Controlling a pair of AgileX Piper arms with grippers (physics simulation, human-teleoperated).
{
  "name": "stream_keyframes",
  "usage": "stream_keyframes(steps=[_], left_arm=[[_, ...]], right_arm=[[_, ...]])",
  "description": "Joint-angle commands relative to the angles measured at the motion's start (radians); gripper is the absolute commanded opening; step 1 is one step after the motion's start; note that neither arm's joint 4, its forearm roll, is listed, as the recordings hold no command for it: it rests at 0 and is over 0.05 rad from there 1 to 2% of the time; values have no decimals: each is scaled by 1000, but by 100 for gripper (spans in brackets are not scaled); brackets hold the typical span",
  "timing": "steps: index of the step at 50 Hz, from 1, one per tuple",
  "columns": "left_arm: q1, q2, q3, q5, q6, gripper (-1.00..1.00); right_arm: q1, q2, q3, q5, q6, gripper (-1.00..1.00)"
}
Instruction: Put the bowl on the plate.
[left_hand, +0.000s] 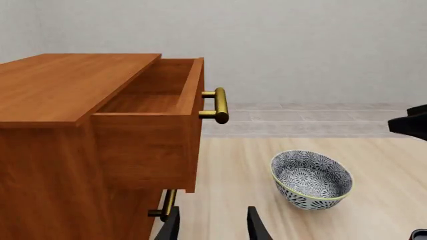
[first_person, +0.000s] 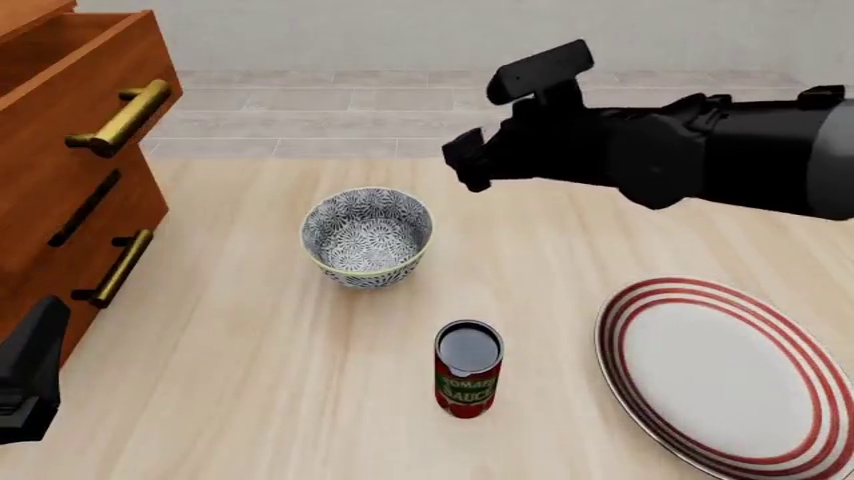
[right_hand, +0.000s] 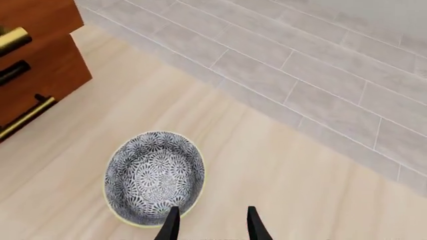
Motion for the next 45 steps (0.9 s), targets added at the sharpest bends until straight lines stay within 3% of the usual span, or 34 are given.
stream_keyframes(steps=[1,6,10,15,45], left_arm=[[0,0,0,0,0,100],[0,0,0,0,0,100],[0,0,0,0,0,100],[0,0,0,0,0,100],[0,0,0,0,0,100]], right_arm=[[15,86,-84,80,-6,100],[35,119,-123,118,31,100],[31,141,-146,127,15,100],[45,177,-187,152,46,100],[-8,364,-321,161,33,100]])
